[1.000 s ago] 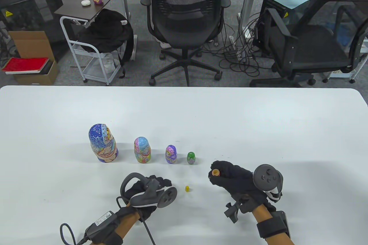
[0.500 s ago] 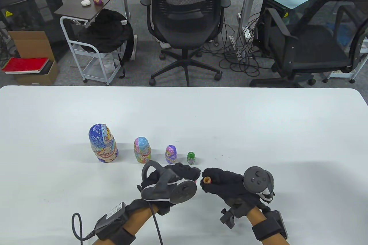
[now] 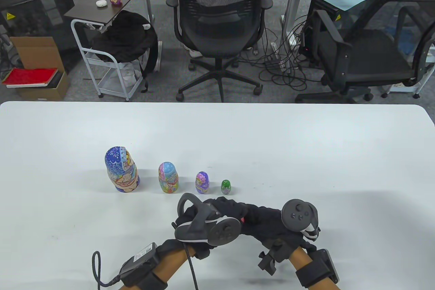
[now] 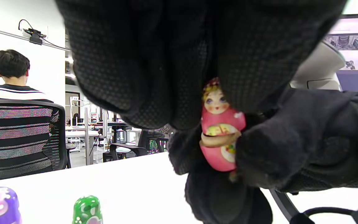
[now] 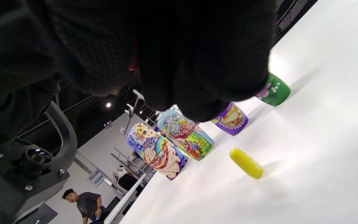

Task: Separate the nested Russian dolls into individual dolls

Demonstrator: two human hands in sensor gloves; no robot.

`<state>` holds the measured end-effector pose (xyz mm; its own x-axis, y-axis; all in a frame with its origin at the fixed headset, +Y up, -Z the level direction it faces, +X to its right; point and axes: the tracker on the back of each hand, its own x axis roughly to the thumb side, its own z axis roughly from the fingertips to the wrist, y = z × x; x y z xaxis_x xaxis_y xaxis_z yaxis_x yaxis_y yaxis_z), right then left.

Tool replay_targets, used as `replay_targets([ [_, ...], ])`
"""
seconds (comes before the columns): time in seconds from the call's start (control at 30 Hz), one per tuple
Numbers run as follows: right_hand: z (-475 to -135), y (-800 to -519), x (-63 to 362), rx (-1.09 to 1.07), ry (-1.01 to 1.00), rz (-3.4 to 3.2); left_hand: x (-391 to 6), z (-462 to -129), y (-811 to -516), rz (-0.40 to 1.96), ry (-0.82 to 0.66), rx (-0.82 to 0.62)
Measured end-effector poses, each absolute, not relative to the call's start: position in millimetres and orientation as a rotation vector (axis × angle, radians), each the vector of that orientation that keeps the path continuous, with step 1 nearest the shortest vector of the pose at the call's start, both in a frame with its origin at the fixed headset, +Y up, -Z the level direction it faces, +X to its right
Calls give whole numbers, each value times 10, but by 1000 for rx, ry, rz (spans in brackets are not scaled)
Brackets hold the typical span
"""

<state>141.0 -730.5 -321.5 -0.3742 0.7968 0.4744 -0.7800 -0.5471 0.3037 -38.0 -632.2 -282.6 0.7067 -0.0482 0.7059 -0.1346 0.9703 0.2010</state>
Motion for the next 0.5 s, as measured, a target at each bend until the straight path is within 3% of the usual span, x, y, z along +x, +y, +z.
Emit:
replay_targets([
  [0.5,-3233,-7379,1406,657,136,1868,-437,-2862,-6341,114,-765,216],
])
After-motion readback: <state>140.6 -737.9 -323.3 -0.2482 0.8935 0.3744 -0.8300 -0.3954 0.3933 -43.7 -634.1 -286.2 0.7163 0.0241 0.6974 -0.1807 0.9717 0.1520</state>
